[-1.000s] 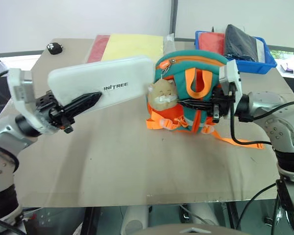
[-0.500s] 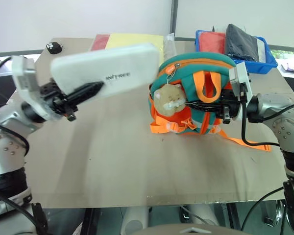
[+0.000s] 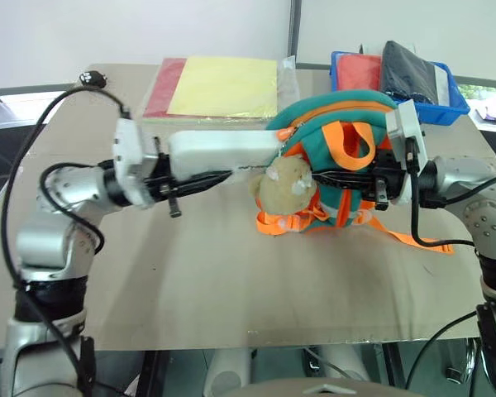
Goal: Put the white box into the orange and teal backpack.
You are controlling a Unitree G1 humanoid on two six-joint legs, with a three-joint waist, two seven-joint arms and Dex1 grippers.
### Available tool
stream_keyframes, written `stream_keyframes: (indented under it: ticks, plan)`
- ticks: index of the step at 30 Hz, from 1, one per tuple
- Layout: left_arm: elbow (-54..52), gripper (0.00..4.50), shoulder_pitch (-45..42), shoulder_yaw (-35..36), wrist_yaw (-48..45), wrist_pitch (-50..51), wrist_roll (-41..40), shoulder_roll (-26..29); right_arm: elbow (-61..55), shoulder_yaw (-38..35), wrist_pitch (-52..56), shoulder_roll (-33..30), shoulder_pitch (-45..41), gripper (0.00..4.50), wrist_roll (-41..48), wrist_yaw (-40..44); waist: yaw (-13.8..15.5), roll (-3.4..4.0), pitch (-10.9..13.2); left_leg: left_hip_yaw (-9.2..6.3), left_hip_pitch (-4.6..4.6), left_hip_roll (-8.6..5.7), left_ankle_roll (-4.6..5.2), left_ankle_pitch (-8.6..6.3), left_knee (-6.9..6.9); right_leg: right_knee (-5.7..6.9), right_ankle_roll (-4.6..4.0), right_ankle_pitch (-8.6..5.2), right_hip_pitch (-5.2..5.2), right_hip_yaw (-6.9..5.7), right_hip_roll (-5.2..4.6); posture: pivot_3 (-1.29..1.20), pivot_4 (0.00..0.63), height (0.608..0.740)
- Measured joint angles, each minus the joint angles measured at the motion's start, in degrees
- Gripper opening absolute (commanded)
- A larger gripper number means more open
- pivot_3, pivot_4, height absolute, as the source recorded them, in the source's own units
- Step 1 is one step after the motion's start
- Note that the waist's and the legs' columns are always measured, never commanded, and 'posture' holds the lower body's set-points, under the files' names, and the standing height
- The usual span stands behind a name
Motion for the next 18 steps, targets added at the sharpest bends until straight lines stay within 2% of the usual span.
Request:
stream_keyframes:
  ticks: [4,7,8,11,13,18]
  plan:
    - [1.42,1.07,-11.82,-13.08,6.87,6.30,10.83,-5.00,-0.89,0.44,0.47,2.01,-1.83,0.03,0.26,-1.09,0.87,0.00,0.00,-0.07,-0.08,-0.02,0.00,0.00,0.13,0.02,0.02,0.01,0.01,-0.05,0.03,0.00,0.150,0.740]
    - [6.97,1.07,-19.01,-20.24,9.93,9.94,15.64,-12.47,-1.81,1.17,0.39,3.03,-1.79,0.03,-0.11,-1.88,1.09,0.00,0.00,-0.09,-0.13,-0.04,0.01,0.00,0.17,0.01,0.03,0.01,0.02,-0.06,0.03,0.00,0.150,0.740]
    - [8.21,2.10,-20.06,-21.64,9.93,10.55,16.17,-13.82,-1.88,1.20,0.35,3.36,-1.53,0.00,-0.27,-2.27,0.96,0.00,0.00,-0.09,-0.14,-0.04,0.01,0.00,0.17,0.01,0.03,0.01,0.01,-0.04,0.03,0.00,0.150,0.740]
    - [8.97,3.39,-20.35,-21.21,8.79,12.22,15.52,-13.99,-2.13,1.18,-0.09,3.49,0.38,0.00,-1.24,-3.69,-0.11,0.03,0.00,-0.09,-0.06,0.00,0.02,-0.01,0.07,0.03,0.01,-0.01,-0.02,-0.01,0.06,0.00,0.150,0.740]
    - [9.05,4.43,-19.97,-18.89,8.52,15.49,13.32,-12.71,-2.06,1.18,-0.80,3.45,1.20,0.00,-3.02,-4.95,-0.68,0.04,0.01,-0.13,-0.07,0.03,0.02,-0.01,0.04,0.06,0.00,-0.01,-0.07,-0.01,0.09,0.00,0.150,0.740]
    - [8.13,4.43,-16.91,-3.87,4.19,37.44,-5.59,-3.19,-0.57,1.16,-4.02,3.30,2.32,0.00,-7.50,-7.01,-1.92,0.04,0.01,-0.18,-0.05,0.04,0.02,-0.01,0.07,0.12,0.02,-0.01,-0.07,-0.04,0.10,0.00,0.150,0.740]
